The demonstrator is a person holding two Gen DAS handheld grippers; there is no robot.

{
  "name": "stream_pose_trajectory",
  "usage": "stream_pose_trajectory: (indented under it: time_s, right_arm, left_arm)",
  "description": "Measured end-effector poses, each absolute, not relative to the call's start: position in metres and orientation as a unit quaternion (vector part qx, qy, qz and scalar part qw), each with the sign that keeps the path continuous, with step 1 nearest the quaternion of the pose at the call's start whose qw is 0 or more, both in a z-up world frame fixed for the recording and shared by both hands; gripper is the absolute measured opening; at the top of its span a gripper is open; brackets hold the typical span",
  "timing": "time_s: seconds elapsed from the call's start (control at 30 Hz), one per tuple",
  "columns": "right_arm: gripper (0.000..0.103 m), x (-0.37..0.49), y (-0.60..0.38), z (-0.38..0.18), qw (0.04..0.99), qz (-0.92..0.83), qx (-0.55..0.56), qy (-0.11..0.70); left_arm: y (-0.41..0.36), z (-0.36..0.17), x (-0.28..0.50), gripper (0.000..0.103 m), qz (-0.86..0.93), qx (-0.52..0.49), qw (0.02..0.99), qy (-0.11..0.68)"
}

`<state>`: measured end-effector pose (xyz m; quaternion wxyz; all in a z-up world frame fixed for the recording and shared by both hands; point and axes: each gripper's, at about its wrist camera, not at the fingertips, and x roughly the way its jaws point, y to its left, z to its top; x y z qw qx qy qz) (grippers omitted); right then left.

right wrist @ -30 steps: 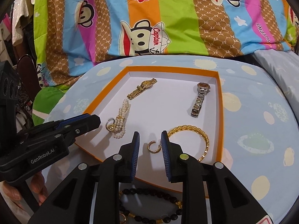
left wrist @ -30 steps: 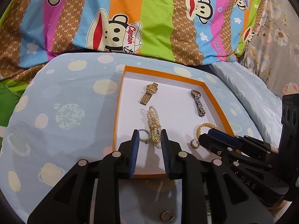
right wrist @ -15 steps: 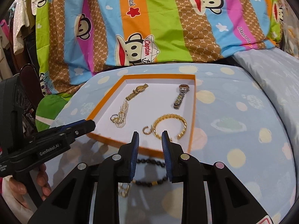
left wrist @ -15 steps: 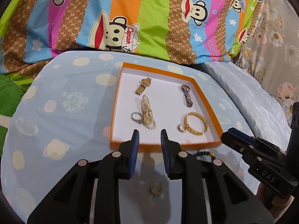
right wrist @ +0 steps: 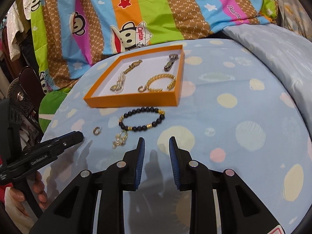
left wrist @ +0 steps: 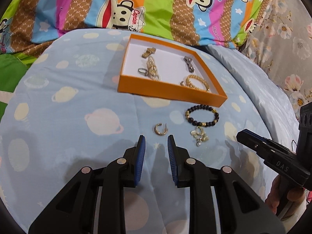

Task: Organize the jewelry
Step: 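Move the left gripper to a gold hoop earring while the right gripper approaches the bead bracelet, then grasp the gold hoop earring with the left gripper while the right gripper grasps the black bead bracelet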

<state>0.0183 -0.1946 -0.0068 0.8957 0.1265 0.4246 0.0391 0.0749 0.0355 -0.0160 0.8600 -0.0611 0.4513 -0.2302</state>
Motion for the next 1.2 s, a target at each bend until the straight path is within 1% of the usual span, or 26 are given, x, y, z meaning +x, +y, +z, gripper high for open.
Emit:
stream_pose_trajectory:
  time_s: [0.07, 0.17, 0.37, 0.4, 0.47, 0.5, 0.53, 0.57, 0.87, 1.03, 1.1, 1.13, 1.17, 1.2]
  right_arm:
    - [0.025, 0.018, -0.192, -0.01, 0.895, 0.041, 0.125, 0.427]
    - [0.025, 0.02, -0.189, -0.012, 0.894, 0.044, 0.126, 0.429]
    - [0.026, 0.026, -0.189, -0.017, 0.892, 0.045, 0.126, 0.433]
    - [0.026, 0.027, -0.189, -0.018, 0.891, 0.045, 0.127, 0.433]
    - [0.036, 0.03, -0.19, -0.018, 0.892, 0.042, 0.127, 0.431]
    - [0.037, 0.031, -0.191, -0.017, 0.893, 0.041, 0.128, 0.429]
    - [0.038, 0.032, -0.191, -0.017, 0.894, 0.04, 0.128, 0.429]
    - [0.038, 0.035, -0.191, -0.018, 0.894, 0.04, 0.127, 0.428]
    - [0.038, 0.063, -0.193, -0.017, 0.897, 0.03, 0.126, 0.423]
    - [0.038, 0.08, -0.193, -0.018, 0.896, 0.021, 0.116, 0.428]
    - [0.035, 0.084, -0.191, -0.021, 0.894, 0.023, 0.11, 0.434]
    - [0.031, 0.085, -0.19, -0.022, 0.894, 0.023, 0.106, 0.435]
    - [0.024, 0.087, -0.188, -0.024, 0.892, 0.022, 0.101, 0.439]
    - [0.02, 0.088, -0.187, -0.026, 0.891, 0.022, 0.098, 0.443]
  left_arm:
    - [0.033, -0.018, 0.076, 0.024, -0.232, -0.063, 0.859, 0.453]
    - [0.025, -0.021, 0.078, 0.035, -0.232, -0.054, 0.859, 0.452]
    - [0.007, -0.024, 0.09, 0.035, -0.224, -0.025, 0.867, 0.444]
    - [0.004, -0.025, 0.092, 0.034, -0.222, -0.019, 0.869, 0.442]
    - [0.002, -0.026, 0.094, 0.033, -0.221, -0.014, 0.87, 0.441]
    - [0.001, -0.026, 0.094, 0.031, -0.22, -0.011, 0.87, 0.44]
    - [0.0, -0.026, 0.094, 0.02, -0.223, -0.009, 0.87, 0.44]
    - [0.0, -0.027, 0.094, 0.018, -0.227, -0.008, 0.868, 0.441]
    - [0.007, -0.021, 0.09, 0.017, -0.236, -0.024, 0.87, 0.431]
    - [0.009, -0.026, 0.092, 0.017, -0.234, -0.03, 0.867, 0.438]
    - [0.01, -0.026, 0.093, 0.017, -0.234, -0.034, 0.868, 0.437]
    - [0.011, -0.026, 0.093, 0.017, -0.234, -0.035, 0.868, 0.438]
    - [0.011, -0.027, 0.093, 0.017, -0.234, -0.037, 0.867, 0.439]
    - [0.011, -0.027, 0.093, 0.017, -0.234, -0.038, 0.866, 0.44]
